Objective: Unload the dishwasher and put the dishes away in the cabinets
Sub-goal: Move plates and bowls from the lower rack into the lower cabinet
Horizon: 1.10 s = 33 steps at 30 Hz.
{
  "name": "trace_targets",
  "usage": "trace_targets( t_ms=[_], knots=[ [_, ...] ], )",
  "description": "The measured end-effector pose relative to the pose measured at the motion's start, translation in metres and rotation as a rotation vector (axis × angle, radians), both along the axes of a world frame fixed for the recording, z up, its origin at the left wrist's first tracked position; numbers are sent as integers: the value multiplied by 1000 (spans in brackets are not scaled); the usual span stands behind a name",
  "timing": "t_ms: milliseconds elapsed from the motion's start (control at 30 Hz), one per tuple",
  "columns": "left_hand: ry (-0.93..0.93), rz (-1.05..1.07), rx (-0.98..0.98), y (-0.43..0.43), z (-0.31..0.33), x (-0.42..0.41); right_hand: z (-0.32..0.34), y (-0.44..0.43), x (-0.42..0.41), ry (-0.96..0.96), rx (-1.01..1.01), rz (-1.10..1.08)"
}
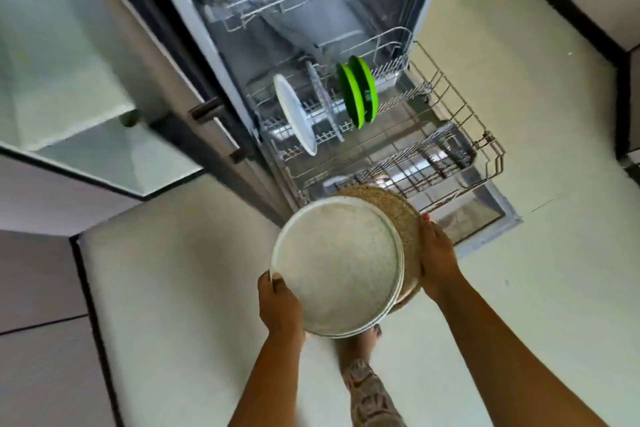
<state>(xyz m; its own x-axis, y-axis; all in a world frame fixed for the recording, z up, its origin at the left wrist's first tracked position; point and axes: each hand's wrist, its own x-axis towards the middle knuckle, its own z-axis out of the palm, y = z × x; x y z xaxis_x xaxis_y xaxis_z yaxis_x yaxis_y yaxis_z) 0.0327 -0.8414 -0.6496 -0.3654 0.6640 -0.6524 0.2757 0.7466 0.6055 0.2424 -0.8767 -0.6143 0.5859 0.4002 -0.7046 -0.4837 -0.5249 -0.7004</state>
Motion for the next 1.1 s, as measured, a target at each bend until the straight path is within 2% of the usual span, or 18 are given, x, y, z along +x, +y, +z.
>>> trace_targets(
  t_ms=[100,267,433,533,733,867,1033,1100],
  knots=[
    [23,56,-12,-5,9,-61,-4,-5,-62,13,-8,103],
    [11,263,0,-19,43,-183,2,1,-190,61,-11,323],
    [-111,536,50,-24,66,-280,6,25,-291,166,16,473],
    [-187,605,137,-13,75,-326,7,46,-335,238,43,519],
    [-461,606,202,27,77,-360,23,103,-372,264,201,512],
    [-600,559,160,61,70,-355,28,152,-373,180,272,541],
    [-521,651,206,125,61,-343,19,224,-361,165,179,690],
    [-489,681,242,160,62,-334,19,254,-354,188,186,685]
  ],
)
